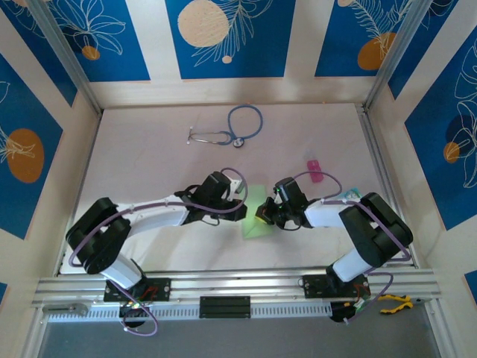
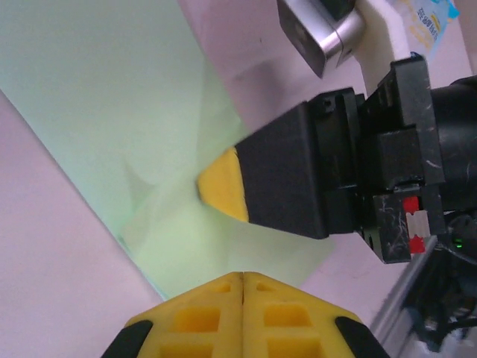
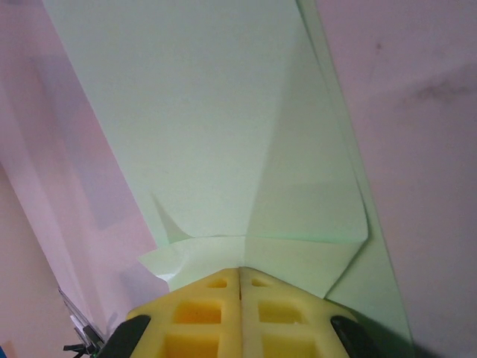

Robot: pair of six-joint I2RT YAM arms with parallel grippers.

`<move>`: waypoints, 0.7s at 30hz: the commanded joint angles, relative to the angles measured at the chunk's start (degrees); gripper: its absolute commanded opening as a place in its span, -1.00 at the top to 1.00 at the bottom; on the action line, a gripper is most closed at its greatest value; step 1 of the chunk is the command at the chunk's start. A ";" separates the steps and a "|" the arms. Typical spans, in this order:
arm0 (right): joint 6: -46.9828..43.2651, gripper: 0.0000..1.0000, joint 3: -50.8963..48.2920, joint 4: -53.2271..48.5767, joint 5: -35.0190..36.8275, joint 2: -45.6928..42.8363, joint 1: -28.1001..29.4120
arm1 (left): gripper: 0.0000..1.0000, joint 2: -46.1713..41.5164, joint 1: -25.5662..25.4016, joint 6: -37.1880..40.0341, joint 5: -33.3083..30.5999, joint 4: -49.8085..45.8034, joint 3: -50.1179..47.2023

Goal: Fold a paper plane with a square sheet of paper (pick it up from the middle)
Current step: Fold the triangle a second time at the center of the table.

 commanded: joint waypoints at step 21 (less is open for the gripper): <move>0.68 1.00 -3.00 -6.51 1.87 0.08 -0.15 | 0.91 11.09 -4.11 -7.08 3.91 4.47 0.48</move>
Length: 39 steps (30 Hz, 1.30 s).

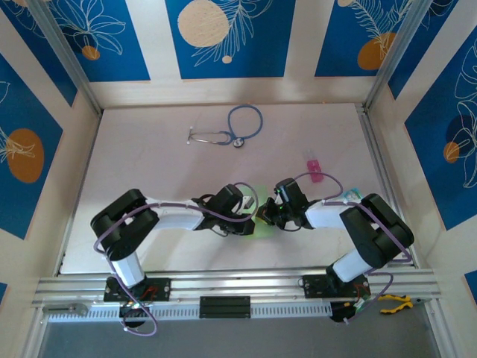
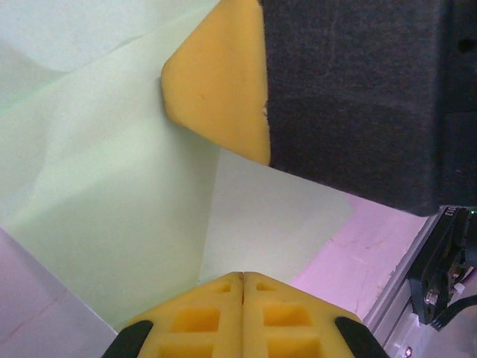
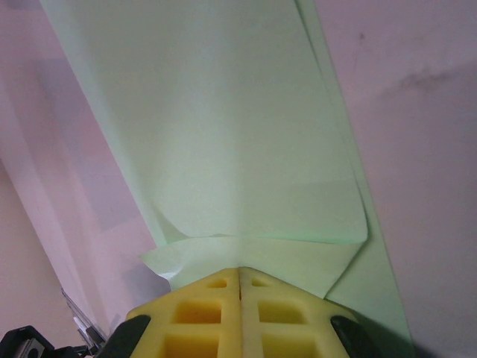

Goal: Fold a paper plane with a square sheet of paper (pick it up from the middle)
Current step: Fold the triangle a second time at the center of the table.

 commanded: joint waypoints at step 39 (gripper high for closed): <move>-0.37 1.00 -2.95 -7.00 1.21 1.04 -1.60 | 0.89 -7.67 0.35 -2.81 -3.66 0.11 -3.22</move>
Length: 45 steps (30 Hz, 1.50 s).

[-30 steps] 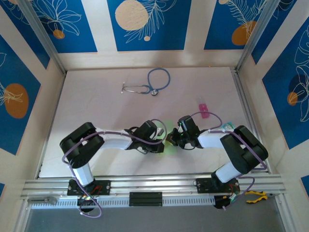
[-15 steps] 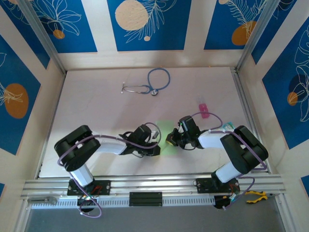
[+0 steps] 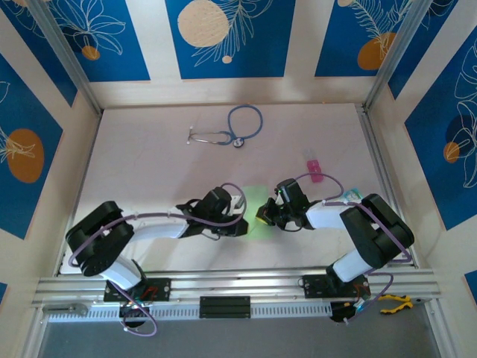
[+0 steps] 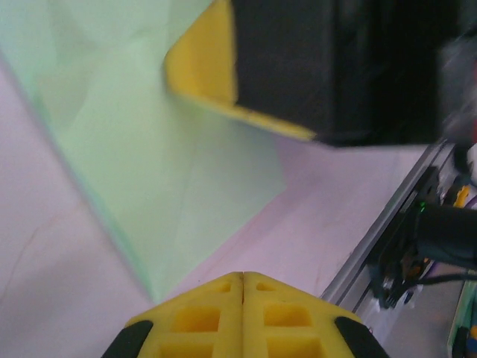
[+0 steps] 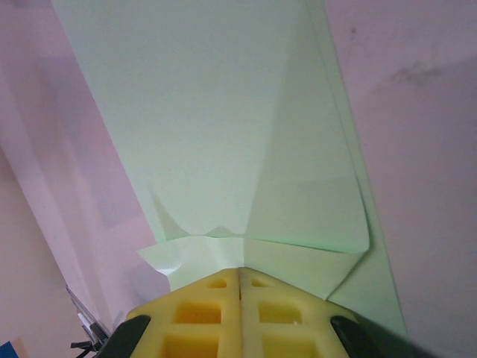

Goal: Fold a paper plane with a square sheet of paper (pick it up from the middle)
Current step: Fold the triangle a second time at the center of the table.

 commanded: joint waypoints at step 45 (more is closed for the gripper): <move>-9.18 0.96 -4.10 -4.59 -2.35 -2.40 -5.62 | 1.00 12.29 0.40 1.21 -2.07 0.66 -1.47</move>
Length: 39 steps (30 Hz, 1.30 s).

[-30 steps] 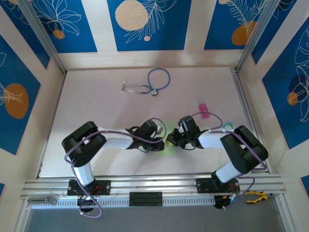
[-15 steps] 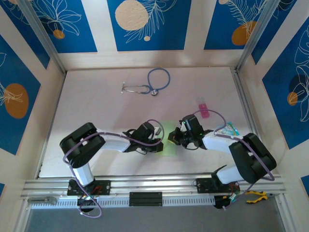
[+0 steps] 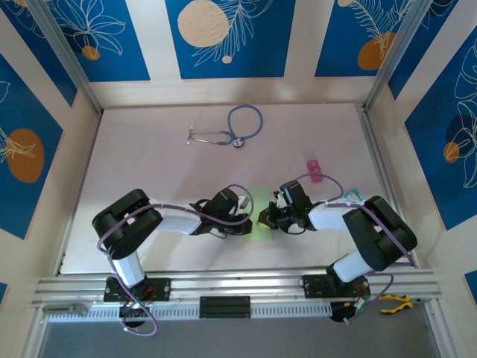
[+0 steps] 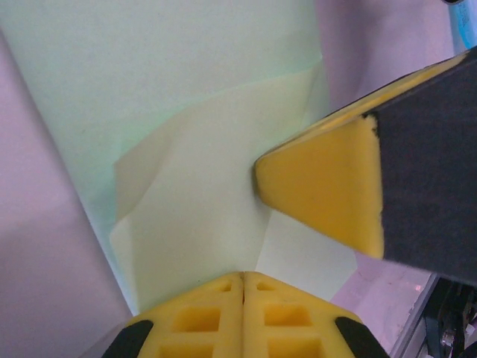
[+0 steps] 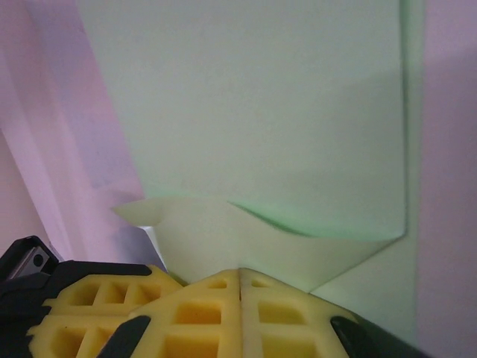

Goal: Fold a paper plane with a square sheet of paper (pick it up from the middle)
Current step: Fold the triangle a second time at the center of the table.

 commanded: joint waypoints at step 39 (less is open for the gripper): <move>-3.71 0.97 0.72 1.89 0.39 1.14 -13.61 | 1.00 0.96 0.07 0.49 -0.78 -6.14 -3.02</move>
